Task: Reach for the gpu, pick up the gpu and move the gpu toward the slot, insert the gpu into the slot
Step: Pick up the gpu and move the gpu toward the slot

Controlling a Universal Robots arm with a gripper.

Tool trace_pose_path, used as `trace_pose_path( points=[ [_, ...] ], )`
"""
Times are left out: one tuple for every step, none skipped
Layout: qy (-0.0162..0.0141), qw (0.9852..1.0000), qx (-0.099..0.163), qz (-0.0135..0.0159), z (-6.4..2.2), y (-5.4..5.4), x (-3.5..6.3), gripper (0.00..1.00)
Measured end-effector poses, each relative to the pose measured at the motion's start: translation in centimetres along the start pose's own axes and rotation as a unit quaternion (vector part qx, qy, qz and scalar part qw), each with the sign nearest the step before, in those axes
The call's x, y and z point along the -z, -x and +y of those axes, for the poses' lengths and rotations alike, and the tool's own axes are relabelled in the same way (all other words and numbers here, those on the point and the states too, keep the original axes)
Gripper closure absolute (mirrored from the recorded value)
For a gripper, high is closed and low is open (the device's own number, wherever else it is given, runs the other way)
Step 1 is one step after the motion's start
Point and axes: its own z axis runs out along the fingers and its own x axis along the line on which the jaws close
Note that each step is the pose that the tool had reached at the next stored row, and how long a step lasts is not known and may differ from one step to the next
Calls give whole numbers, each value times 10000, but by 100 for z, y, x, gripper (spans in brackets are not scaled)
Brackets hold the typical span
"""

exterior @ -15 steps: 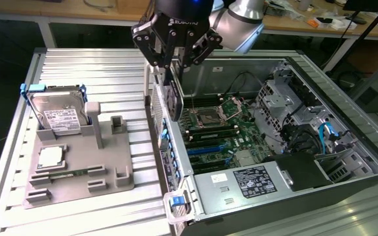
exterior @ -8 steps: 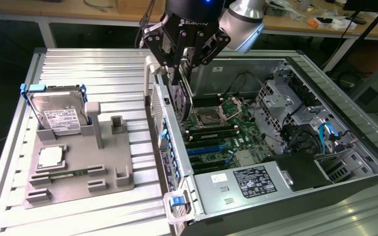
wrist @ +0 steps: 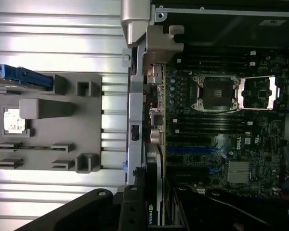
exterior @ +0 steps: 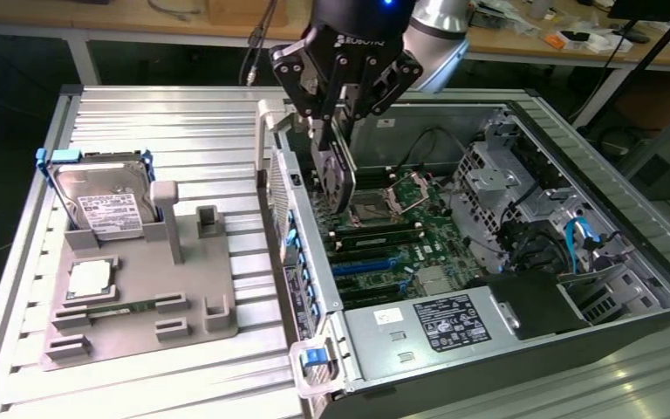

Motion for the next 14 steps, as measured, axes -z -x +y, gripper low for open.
trace_pose_path(
  points=[
    [0,10000,0,0,0,17,0,73],
    [0,10000,0,0,-1,34,0,73],
    [1,10000,0,0,-2,52,0,73],
    [0,10000,0,0,-2,70,0,73],
    [0,10000,0,0,-3,86,0,73],
    [0,10000,0,0,-3,105,0,73],
    [0,10000,0,0,-4,122,0,73],
    [0,10000,0,0,-4,140,0,73],
    [0,10000,0,0,-5,159,0,73],
    [0,10000,0,0,-5,176,0,73],
    [1,10000,0,-1,-6,193,0,73],
    [0,10000,0,0,-6,211,0,73],
    [0,10000,0,0,-7,229,0,73],
    [1,10000,0,0,-7,252,0,73]
  ],
)
